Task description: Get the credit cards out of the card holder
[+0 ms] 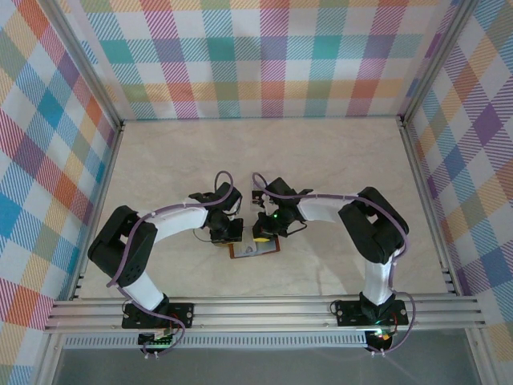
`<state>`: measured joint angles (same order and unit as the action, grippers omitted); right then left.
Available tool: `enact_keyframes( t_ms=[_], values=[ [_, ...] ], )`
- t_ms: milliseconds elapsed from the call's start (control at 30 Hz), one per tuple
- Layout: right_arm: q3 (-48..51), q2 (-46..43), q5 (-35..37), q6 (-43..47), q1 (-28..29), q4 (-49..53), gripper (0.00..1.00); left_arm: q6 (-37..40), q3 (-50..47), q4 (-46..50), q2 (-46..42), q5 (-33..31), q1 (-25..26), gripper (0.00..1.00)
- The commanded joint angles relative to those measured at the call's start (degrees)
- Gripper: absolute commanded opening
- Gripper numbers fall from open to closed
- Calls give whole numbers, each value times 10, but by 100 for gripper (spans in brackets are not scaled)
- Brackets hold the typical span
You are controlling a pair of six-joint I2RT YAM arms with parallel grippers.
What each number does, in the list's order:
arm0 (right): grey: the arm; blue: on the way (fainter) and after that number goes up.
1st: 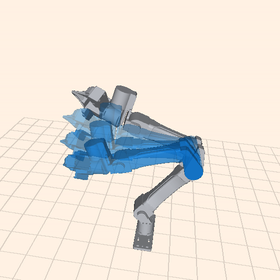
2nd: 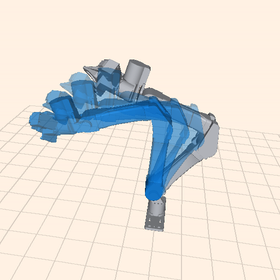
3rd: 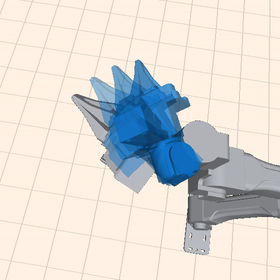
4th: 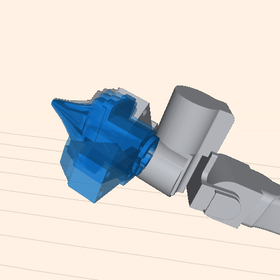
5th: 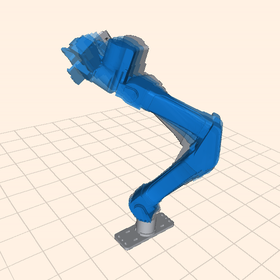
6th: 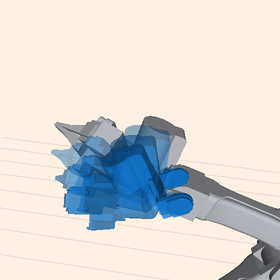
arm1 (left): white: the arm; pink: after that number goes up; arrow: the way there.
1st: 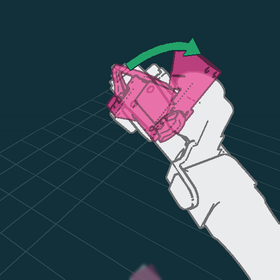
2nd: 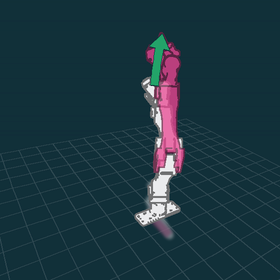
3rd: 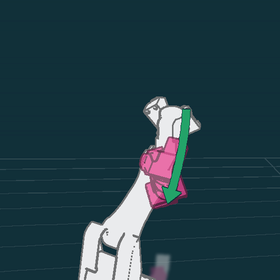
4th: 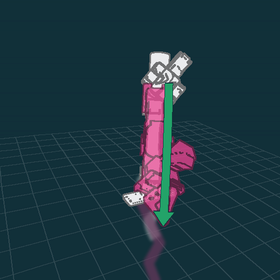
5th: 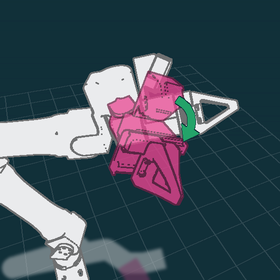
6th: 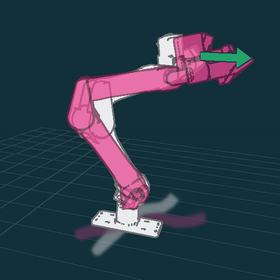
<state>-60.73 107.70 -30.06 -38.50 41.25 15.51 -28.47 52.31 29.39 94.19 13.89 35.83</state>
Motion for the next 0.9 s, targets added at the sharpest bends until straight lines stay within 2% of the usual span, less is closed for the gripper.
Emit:
enact_keyframes(
  t_ms=[0, 433, 667, 867],
  values=[
    [11, -14, 35, 12, -11, 51, 7, 9, -27, 45, 15, -53, 2, 8],
    [8, -30, 72, 15, -13, 79, 7, 9, -20, 51, 10, -56, 2, 8],
    [-16, -45, 135, 45, -12, 153, 6, 9, -17, 50, 7, -52, 2, 8],
    [-33, -56, 161, 62, -12, 193, 5, 9, -16, 49, 1, -48, 1, 8]
  ],
)
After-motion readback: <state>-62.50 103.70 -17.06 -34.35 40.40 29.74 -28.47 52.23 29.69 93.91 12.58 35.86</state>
